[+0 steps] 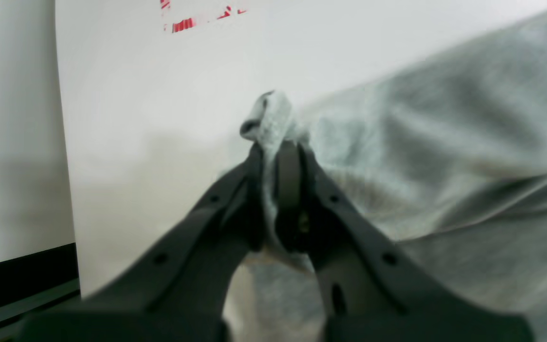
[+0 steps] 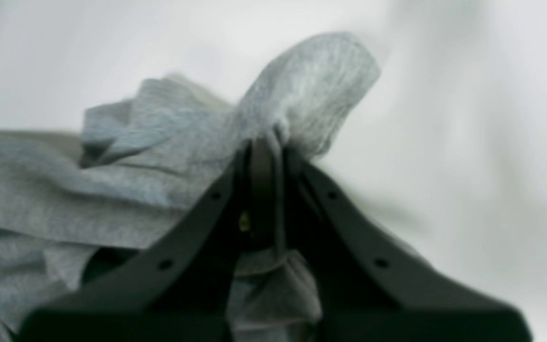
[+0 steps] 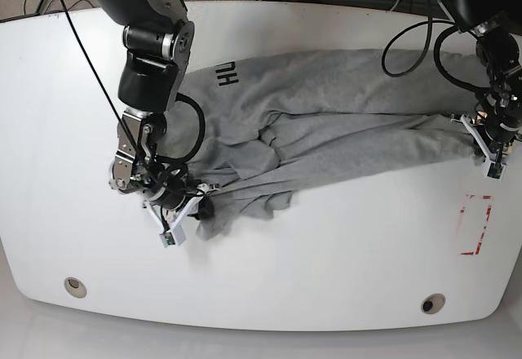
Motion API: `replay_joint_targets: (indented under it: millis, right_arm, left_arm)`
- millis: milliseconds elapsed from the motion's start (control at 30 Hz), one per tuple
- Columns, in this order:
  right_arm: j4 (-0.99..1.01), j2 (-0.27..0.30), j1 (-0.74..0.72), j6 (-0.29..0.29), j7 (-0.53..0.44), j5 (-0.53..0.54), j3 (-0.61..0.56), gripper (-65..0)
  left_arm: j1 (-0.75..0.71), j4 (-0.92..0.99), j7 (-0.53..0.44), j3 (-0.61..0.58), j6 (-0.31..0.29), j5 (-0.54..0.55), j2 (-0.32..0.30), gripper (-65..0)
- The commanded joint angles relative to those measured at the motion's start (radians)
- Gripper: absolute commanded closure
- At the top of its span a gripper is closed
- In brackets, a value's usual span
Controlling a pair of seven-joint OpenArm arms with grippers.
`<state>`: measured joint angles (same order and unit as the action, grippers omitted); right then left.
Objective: Fold the T-shirt properly
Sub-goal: 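Move the right gripper to the folded shirt's loose corner and grasp it, then pull the shirt corner with the right gripper to straighten the fold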
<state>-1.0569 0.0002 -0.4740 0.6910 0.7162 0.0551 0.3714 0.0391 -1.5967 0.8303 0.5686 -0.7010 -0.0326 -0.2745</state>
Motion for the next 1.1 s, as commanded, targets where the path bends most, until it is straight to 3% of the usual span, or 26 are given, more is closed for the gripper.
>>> replay_joint_targets:
  millis: [0, 300, 700, 1067]
  right_arm:
    - [-0.113, 0.005, 0.001, 0.007, 0.015, 0.021, -0.001, 0.0]
    - [-0.383, 0.005, 0.083, 0.007, 0.17, 0.021, 0.001, 0.0]
    - [-0.629, 0.005, 0.171, 0.007, 0.297, 0.03, 0.001, 0.0]
    - [-0.662, 0.004, 0.177, 0.007, 0.308, 0.028, 0.002, 0.0]
  left_arm:
    - [0.032, -0.026, -0.018, 0.004, 0.003, 0.009, -0.018, 0.0]
    - [0.068, -0.026, -0.016, 0.006, 0.003, 0.009, -0.018, 0.0]
    - [0.107, -0.026, -0.015, 0.008, 0.003, 0.009, -0.018, 0.0]
    - [0.11, -0.026, -0.015, 0.006, 0.003, 0.009, -0.024, 0.0]
